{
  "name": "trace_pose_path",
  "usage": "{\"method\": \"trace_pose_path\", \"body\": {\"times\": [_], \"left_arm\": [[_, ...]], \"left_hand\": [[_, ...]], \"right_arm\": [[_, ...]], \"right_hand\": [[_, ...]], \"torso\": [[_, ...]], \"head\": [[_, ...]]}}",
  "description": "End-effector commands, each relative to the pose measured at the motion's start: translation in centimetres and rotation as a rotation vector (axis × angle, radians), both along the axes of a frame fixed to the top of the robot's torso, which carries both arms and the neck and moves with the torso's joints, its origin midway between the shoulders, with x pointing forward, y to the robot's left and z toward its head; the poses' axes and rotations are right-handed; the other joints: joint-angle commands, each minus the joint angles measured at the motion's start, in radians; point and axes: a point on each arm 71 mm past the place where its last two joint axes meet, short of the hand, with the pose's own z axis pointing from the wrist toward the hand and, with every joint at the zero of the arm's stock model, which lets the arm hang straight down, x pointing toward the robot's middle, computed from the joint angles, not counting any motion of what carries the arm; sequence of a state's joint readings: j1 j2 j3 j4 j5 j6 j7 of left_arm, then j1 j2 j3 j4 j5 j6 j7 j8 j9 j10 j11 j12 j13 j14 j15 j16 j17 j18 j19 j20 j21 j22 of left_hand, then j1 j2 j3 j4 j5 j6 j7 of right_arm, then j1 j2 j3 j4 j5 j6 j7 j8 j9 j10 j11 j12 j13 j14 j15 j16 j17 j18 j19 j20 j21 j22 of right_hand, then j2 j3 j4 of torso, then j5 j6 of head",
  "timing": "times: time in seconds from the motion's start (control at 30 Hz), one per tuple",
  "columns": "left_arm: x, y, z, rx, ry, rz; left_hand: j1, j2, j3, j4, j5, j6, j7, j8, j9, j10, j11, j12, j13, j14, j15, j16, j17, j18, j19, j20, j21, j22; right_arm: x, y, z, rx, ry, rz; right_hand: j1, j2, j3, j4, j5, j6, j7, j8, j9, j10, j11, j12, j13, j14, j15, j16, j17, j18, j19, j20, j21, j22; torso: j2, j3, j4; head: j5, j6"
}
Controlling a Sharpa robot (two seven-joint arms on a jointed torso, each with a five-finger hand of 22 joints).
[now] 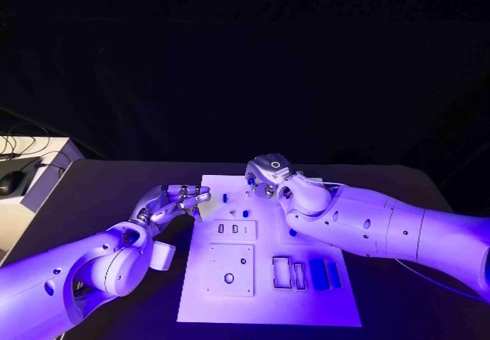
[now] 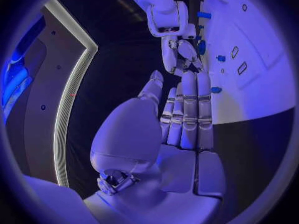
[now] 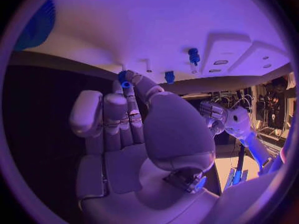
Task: Assemble the parts on the task board
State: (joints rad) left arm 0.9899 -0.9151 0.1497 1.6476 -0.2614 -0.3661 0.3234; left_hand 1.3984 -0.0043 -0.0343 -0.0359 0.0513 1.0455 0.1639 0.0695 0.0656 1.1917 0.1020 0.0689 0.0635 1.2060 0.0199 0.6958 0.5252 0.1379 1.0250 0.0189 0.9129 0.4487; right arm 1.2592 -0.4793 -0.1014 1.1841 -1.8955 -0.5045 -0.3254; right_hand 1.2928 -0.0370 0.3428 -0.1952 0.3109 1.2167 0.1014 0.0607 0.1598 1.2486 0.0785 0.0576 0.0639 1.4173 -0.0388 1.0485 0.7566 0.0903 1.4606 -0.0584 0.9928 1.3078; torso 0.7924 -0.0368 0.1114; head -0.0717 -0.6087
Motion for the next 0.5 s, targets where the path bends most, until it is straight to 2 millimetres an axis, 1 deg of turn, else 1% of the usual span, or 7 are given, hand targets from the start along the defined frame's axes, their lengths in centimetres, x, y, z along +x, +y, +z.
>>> {"method": "trace_pose_path", "body": {"times": [0.03,0.1,0.23,0.37,0.43,0.5], "left_arm": [[-0.08,-0.21,0.06,-0.009,-0.002,-0.021],[-0.07,-0.22,0.06,-0.009,-0.002,-0.021],[-0.04,-0.25,0.03,-0.010,-0.002,-0.021],[-0.01,-0.27,0.01,-0.010,-0.001,-0.021],[0.00,-0.28,0.00,-0.010,-0.001,-0.021],[0.01,-0.27,-0.01,-0.010,-0.001,-0.021]], "left_hand": [[-0.009,0.000,-0.002,-0.004,-0.001,-0.005,0.000,-0.001,0.001,-0.005,-0.001,0.000,-0.001,-0.002,0.004,-0.005,-0.002,0.018,-0.003,0.006,0.003,-0.001],[-0.009,0.000,-0.002,-0.004,-0.001,-0.005,0.000,-0.001,0.001,-0.005,-0.001,0.000,-0.001,-0.002,0.004,-0.005,-0.002,0.018,-0.003,0.006,0.003,-0.001],[-0.009,0.000,-0.002,-0.004,-0.001,-0.005,0.000,-0.001,0.001,-0.005,-0.001,0.000,-0.001,-0.002,0.004,-0.005,-0.002,0.018,-0.003,0.006,0.003,-0.001],[-0.009,0.000,-0.002,-0.004,-0.001,-0.005,0.000,-0.001,0.001,-0.005,-0.001,0.000,-0.001,-0.002,0.004,-0.005,-0.002,0.018,-0.003,0.006,0.003,-0.001],[-0.009,0.000,-0.002,-0.004,-0.001,-0.005,0.000,-0.001,0.001,-0.005,-0.001,0.000,-0.001,-0.002,0.004,-0.005,-0.002,0.018,-0.003,0.006,0.003,-0.001],[-0.009,0.000,-0.002,-0.004,-0.001,-0.005,0.000,-0.001,0.001,-0.005,-0.001,0.000,-0.001,-0.002,0.004,-0.005,-0.002,0.018,-0.003,0.006,0.003,-0.001]], "right_arm": [[0.04,0.18,-0.01,-0.018,-0.002,0.004],[0.06,0.22,-0.05,-0.019,0.002,0.005],[0.07,0.28,-0.08,-0.020,0.007,0.008],[0.13,0.23,-0.14,-0.023,0.012,0.006],[0.19,0.17,-0.18,-0.025,0.016,0.005],[0.24,0.12,-0.22,-0.026,0.019,0.003]], "right_hand": [[0.012,0.019,-0.001,0.006,-0.002,0.005,0.001,0.003,0.001,0.035,-0.033,0.003,0.001,0.000,-0.002,-0.004,-0.001,0.013,0.043,0.002,-0.004,0.132],[0.012,0.019,-0.002,0.007,-0.004,0.005,0.001,0.003,0.001,0.034,-0.032,0.003,0.001,0.000,-0.002,-0.005,-0.002,0.013,0.042,0.003,-0.006,0.132],[0.012,0.018,-0.004,0.009,-0.006,0.005,0.001,0.003,0.000,0.033,-0.032,0.003,0.001,0.000,-0.002,-0.006,-0.002,0.013,0.042,0.003,-0.007,0.132],[0.012,0.015,-0.007,0.013,-0.010,-0.003,0.004,0.002,-0.004,0.024,-0.029,0.003,0.000,-0.002,0.000,-0.011,-0.005,0.014,0.041,0.004,-0.013,0.131],[0.010,0.012,-0.008,0.016,-0.013,-0.007,0.005,0.002,-0.007,0.020,-0.028,0.003,0.000,-0.002,0.001,-0.012,-0.006,0.014,0.041,0.005,-0.017,0.130],[0.004,0.003,-0.009,0.023,-0.019,-0.027,0.010,0.000,-0.016,0.008,-0.023,0.002,-0.001,-0.002,0.004,-0.017,-0.010,0.016,0.040,0.007,-0.024,0.128]], "torso": [[0.001,-0.0012,0.0007],[0.001,-0.0011,-0.0002],[0.001,-0.0021,-0.0013],[0.001,-0.0020,-0.0014],[0.001,-0.0022,-0.0013],[0.001,-0.0020,-0.0012]], "head": [[0.002,-0.002],[0.002,-0.004],[0.002,-0.005],[0.001,-0.005],[0.001,-0.005],[0.001,-0.005]]}}
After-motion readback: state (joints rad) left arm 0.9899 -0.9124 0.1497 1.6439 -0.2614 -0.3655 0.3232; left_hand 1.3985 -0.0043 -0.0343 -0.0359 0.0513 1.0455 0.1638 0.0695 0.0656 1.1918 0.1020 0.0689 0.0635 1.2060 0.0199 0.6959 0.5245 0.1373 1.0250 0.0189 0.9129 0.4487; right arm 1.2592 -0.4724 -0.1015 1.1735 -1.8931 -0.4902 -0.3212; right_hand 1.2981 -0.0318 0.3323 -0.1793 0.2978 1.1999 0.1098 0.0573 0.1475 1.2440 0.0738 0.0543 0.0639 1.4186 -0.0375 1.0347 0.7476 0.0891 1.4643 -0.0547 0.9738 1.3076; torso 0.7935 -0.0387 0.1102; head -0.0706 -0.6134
